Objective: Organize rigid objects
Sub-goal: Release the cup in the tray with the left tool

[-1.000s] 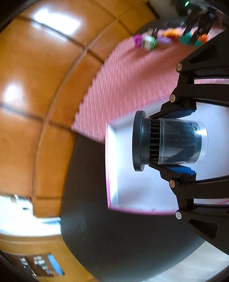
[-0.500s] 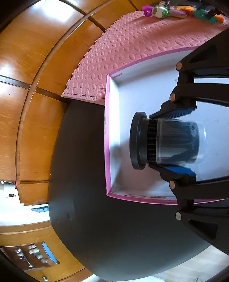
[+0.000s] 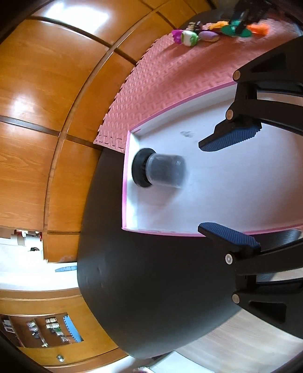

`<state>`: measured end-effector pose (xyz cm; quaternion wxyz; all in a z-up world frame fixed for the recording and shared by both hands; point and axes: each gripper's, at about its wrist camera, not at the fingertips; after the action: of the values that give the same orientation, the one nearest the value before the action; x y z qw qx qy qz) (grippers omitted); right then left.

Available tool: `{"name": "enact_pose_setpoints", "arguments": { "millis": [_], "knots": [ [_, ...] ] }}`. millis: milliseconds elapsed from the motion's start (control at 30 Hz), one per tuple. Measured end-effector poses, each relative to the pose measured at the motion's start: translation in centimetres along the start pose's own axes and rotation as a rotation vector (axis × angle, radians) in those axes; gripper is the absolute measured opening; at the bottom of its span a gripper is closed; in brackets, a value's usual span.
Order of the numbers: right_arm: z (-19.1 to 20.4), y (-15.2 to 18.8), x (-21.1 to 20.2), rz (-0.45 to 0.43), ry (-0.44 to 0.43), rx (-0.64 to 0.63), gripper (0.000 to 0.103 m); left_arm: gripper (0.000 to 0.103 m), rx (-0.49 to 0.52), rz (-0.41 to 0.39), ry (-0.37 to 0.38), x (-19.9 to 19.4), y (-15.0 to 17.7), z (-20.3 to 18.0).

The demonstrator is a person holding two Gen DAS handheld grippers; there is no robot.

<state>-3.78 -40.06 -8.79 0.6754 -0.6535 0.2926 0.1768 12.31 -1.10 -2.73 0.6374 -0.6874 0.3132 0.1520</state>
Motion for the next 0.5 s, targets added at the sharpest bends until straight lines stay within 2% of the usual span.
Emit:
{"name": "enact_pose_setpoints", "arguments": {
  "millis": [133, 267, 400, 500],
  "knots": [
    [0.6, -0.7, -0.9, -0.035, -0.005, 0.016, 0.064, 0.064, 0.001, 0.002, -0.008, -1.2, 0.7, 0.2],
    [3.1, -1.3, -1.4, -0.056, -0.043, -0.002, 0.064, 0.064, -0.008, 0.017, -0.014, -1.9, 1.6, 0.8],
    [5.9, -2.2, -1.6, -0.068, -0.101, -0.028, 0.064, 0.064, -0.019, 0.029, -0.016, -2.5, 2.3, 1.2],
    [9.0, -3.2, -1.6, -0.075, -0.179, -0.054, 0.064, 0.064, -0.029, 0.021, -0.013, -3.1, 2.4, 1.6]
  ]
}}
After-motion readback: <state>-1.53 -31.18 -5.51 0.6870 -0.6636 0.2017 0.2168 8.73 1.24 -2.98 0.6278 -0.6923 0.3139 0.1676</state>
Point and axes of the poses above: each gripper's, at about its wrist camera, not at the fingertips, and x roughly the way its jaws point, z to its left, y to its underside, and after that the axes turned 15 degrees about -z, right-handed
